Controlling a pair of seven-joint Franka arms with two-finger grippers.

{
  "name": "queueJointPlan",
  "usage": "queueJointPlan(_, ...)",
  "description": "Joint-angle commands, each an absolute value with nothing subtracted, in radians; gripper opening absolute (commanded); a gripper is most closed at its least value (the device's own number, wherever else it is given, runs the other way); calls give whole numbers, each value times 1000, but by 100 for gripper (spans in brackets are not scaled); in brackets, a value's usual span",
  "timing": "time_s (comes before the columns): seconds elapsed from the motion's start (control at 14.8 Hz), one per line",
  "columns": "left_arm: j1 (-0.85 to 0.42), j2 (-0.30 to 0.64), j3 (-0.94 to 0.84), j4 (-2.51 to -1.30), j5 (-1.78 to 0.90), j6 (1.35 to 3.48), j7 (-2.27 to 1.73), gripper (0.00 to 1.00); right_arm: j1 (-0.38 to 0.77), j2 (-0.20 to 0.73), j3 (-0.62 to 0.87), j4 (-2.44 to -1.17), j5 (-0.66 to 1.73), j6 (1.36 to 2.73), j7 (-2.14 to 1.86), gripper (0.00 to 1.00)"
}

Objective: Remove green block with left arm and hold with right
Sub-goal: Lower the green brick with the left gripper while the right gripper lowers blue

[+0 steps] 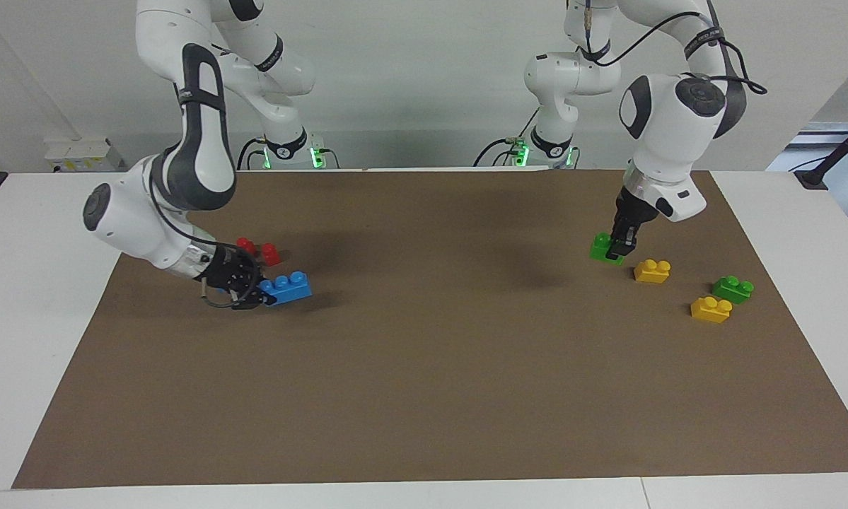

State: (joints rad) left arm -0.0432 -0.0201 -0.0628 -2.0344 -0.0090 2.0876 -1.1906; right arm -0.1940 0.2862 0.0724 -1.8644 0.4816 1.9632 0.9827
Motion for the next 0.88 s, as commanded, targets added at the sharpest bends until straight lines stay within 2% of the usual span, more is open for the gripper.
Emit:
queueJointPlan(0.0, 9, 66, -74, -2007, -29, 2173, -1103, 0, -229, 298, 92, -1899, 463, 1979, 930, 0)
queueJointPlan(0.54, 61, 293, -71, -1941, 21, 2361, -1039, 0, -238, 339, 95, -1963, 479, 2126, 922, 0)
queueJointPlan(0.75, 61, 322, -72, -1927, 28, 2370, -1034, 0, -244, 333, 95, -1980, 479, 2134, 879, 0)
queueJointPlan(0.81, 61, 324, -71, -1927, 28, 2378, -1034, 0, -244, 333, 95, -1982, 479, 2134, 879, 11)
